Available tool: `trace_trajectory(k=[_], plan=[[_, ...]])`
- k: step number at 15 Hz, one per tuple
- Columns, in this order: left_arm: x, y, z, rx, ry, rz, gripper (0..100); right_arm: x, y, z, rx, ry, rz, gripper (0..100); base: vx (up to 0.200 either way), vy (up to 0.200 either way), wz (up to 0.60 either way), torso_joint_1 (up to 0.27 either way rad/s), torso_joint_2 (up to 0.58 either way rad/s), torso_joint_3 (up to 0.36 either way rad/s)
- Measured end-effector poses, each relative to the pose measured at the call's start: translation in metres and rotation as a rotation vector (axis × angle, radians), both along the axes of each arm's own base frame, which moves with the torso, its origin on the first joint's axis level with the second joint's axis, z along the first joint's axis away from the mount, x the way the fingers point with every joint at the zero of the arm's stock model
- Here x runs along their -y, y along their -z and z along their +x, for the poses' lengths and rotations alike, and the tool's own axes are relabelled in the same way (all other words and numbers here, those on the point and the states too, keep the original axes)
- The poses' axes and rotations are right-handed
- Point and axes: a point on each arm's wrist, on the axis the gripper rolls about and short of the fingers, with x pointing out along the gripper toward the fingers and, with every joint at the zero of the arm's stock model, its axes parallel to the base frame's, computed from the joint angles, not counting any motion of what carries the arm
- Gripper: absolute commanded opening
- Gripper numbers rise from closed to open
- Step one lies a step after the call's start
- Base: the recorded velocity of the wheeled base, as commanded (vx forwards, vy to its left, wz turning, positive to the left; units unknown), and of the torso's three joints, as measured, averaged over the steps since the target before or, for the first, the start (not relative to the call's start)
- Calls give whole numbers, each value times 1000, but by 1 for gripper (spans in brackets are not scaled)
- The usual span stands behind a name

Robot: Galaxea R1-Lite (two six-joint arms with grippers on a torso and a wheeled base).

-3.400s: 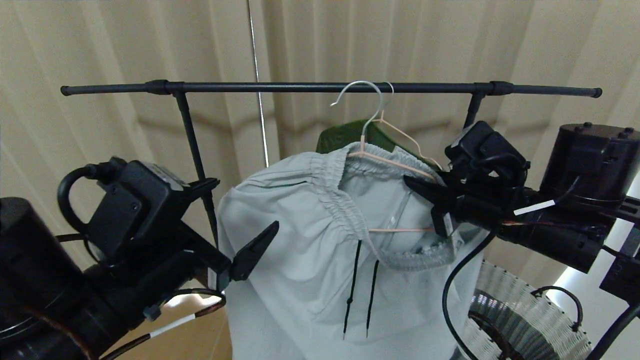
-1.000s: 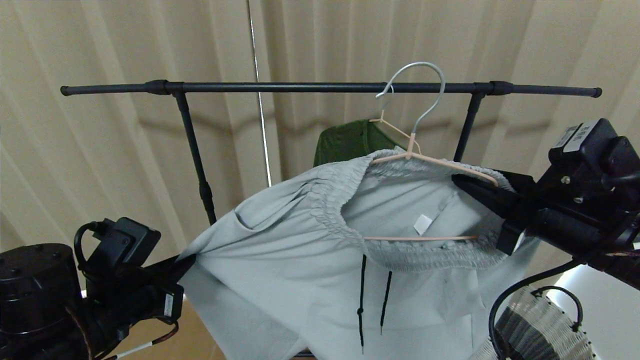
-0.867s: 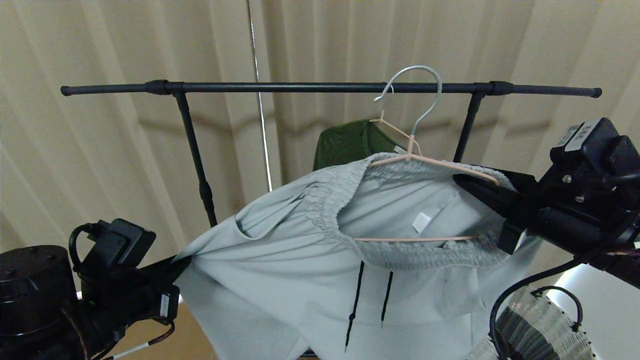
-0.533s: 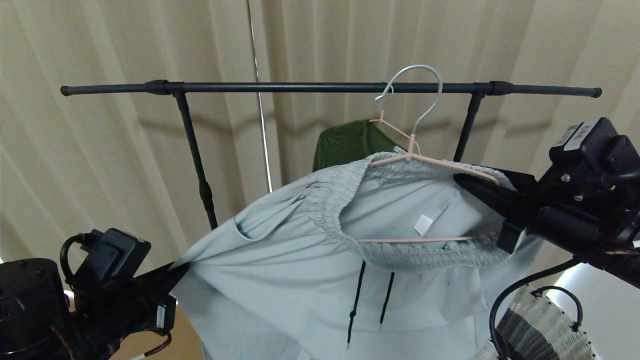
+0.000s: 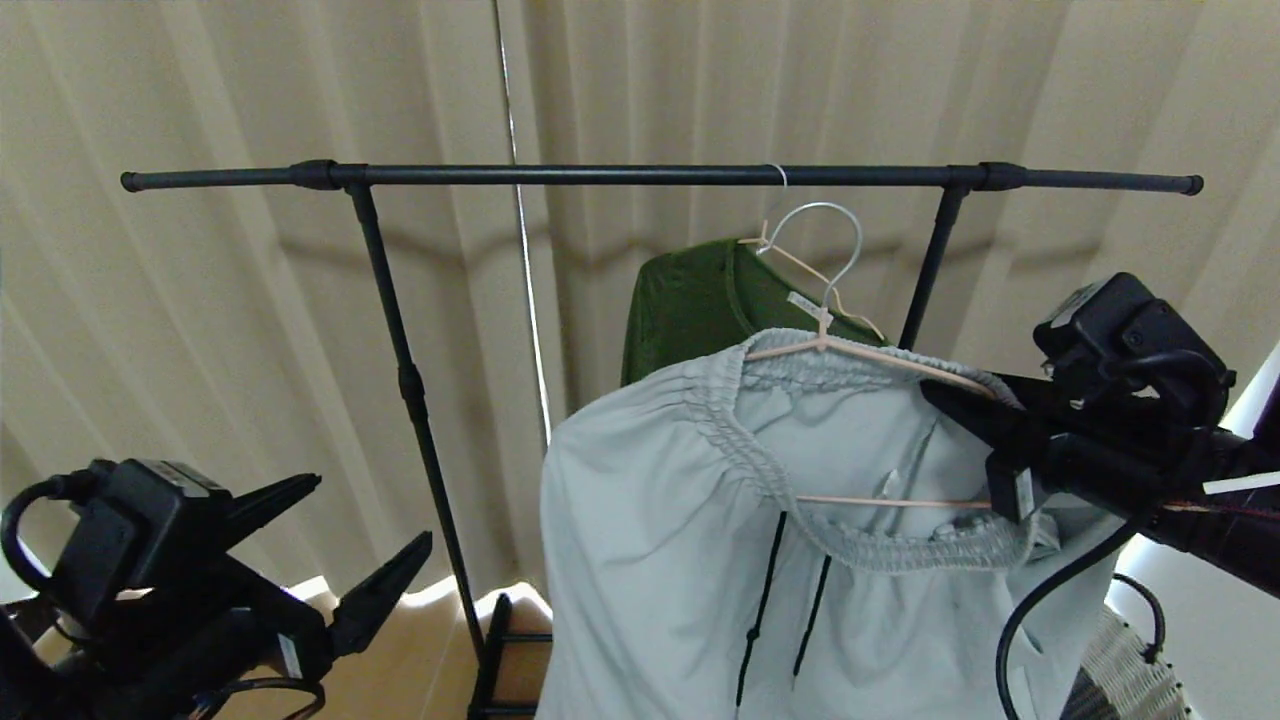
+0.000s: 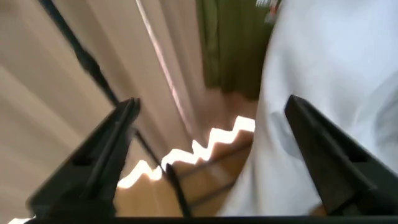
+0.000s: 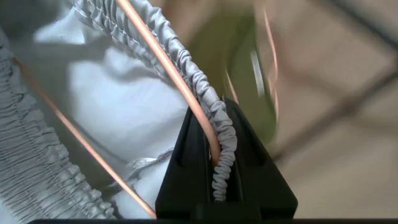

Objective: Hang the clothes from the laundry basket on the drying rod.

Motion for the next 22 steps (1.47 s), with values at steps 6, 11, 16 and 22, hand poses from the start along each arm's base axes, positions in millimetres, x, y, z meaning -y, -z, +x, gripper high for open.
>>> trace_trajectory(k=[6,11,16,22], plan=[[-20,-11,-37,21,-33,-17,100,-1,2,11,-71,144,-50,0,0,0,0,0,0,0],[-40,-4,-71,-63,-99,23,100,-6,-4,27,-74,167,-17,0,0,0,0,0,0,0],[-43,-9,-83,3,-47,-12,100,-3,-16,47,-128,237,85,0,0,0,0,0,0,0],[-43,-8,-85,7,-44,-14,100,-19,-23,47,-119,185,111,0,100,0,0,-1,0,2]])
